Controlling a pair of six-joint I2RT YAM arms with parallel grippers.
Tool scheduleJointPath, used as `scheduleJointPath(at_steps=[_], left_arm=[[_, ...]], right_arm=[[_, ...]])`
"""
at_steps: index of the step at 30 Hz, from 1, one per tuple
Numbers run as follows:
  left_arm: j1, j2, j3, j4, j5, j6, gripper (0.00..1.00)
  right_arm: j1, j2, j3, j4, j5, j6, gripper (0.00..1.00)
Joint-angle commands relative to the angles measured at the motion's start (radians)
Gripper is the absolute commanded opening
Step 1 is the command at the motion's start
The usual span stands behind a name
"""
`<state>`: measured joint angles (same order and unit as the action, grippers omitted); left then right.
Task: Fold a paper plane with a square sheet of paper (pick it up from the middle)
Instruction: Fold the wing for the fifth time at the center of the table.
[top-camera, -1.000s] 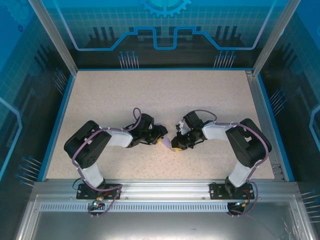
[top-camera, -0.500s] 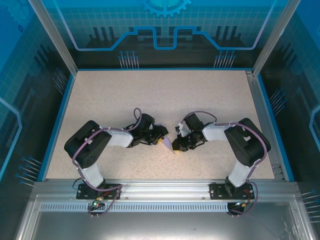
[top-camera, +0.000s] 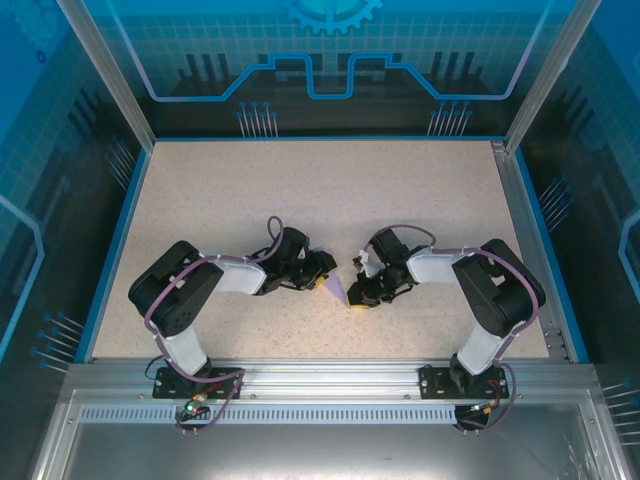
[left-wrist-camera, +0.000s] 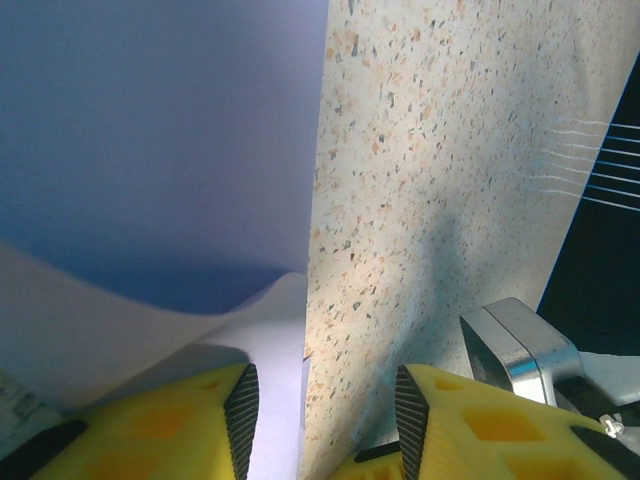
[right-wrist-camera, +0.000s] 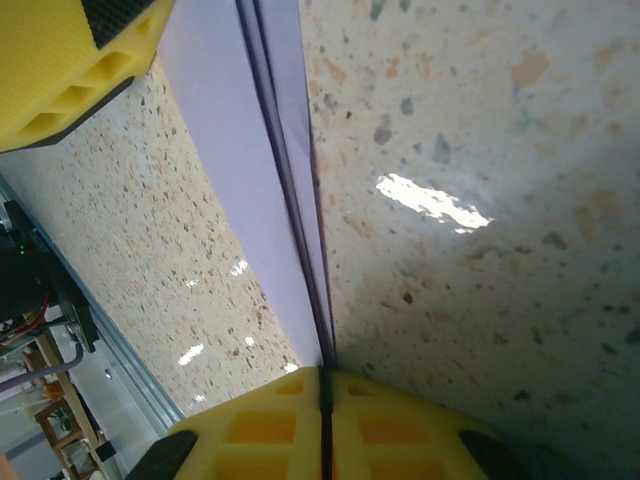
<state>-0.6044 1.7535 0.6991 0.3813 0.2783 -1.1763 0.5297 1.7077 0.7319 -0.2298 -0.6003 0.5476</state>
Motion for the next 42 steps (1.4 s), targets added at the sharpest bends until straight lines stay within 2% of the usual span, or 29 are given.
scheduleJointPath(at_steps=[1, 5, 9, 18, 23, 26, 29, 34, 42], left_arm=[[0.005, 0.047, -0.006, -0.115, -0.046, 0.004, 0.46], [0.005, 0.047, -0.005, -0.117, -0.046, 0.005, 0.45], [0.006, 0.047, -0.004, -0.122, -0.049, 0.001, 0.45], [0.005, 0.051, -0.004, -0.124, -0.049, 0.005, 0.45], [0.006, 0.048, -0.004, -0.125, -0.044, 0.006, 0.45], [0.006, 0.048, -0.008, -0.124, -0.044, 0.007, 0.45], [0.006, 0.053, -0.009, -0.117, -0.041, 0.004, 0.45], [0.005, 0.060, -0.003, -0.110, -0.035, 0.001, 0.45], [0.004, 0.063, 0.002, -0.104, -0.031, -0.002, 0.45]], right_arm=[[-0.003, 0.021, -0.040, -0.175, 0.060, -0.037, 0.07], [-0.001, 0.037, -0.037, -0.220, 0.088, -0.059, 0.06], [0.025, 0.027, -0.006, -0.326, 0.197, -0.097, 0.09], [0.036, -0.024, 0.018, -0.405, 0.197, -0.090, 0.10], [0.034, -0.111, 0.036, -0.391, 0.163, -0.060, 0.13], [0.028, -0.190, 0.049, -0.338, 0.144, -0.006, 0.11], [0.027, -0.204, 0.046, -0.186, 0.052, 0.081, 0.07], [0.038, -0.109, 0.051, 0.102, -0.053, 0.270, 0.04], [0.046, 0.058, 0.060, 0.193, -0.030, 0.290, 0.04]])
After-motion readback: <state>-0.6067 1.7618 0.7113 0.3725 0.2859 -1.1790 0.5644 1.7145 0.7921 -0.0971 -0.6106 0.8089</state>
